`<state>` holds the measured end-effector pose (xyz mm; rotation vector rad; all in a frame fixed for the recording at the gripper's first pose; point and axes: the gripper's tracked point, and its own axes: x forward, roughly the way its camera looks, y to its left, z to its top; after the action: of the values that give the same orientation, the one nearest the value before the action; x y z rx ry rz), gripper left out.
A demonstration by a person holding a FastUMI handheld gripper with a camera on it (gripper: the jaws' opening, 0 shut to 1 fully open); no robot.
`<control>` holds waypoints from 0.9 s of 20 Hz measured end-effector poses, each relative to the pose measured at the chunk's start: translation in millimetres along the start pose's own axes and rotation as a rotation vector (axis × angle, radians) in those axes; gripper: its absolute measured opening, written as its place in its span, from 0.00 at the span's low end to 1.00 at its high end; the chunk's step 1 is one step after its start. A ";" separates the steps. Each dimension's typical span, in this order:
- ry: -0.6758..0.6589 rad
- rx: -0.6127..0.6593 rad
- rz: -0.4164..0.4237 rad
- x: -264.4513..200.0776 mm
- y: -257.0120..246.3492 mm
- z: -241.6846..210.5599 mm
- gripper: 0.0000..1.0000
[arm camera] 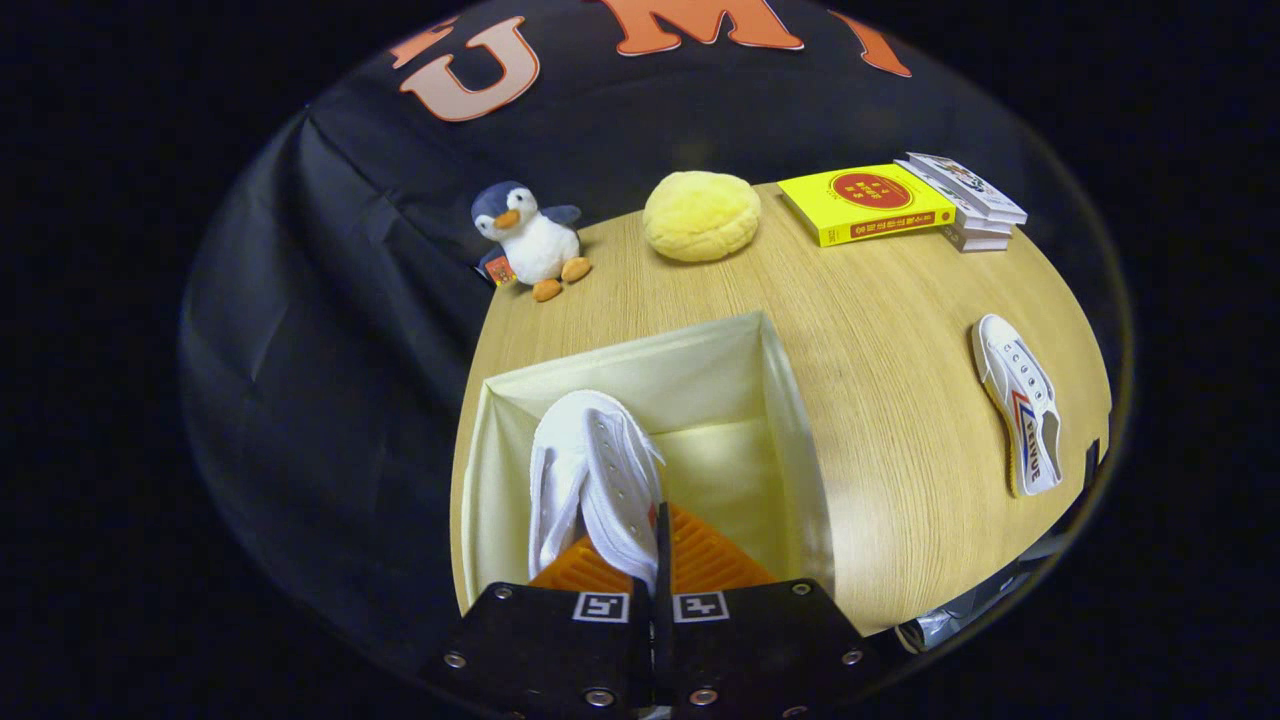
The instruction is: Open the storage box then place both shoes into the box .Put the left shoe in first, then the right shoe, with the right side of both shoes facing outward in a uniform manner.
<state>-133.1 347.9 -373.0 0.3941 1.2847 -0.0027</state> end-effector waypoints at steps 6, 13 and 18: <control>0.095 -0.008 -0.018 26.1 14.1 -27.3 0.03; 0.185 -0.050 0.121 23.0 32.7 -43.8 0.11; 0.151 -0.027 0.354 -21.4 48.5 -22.2 0.37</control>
<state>-149.4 395.0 -344.3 0.6028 1.3466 0.3489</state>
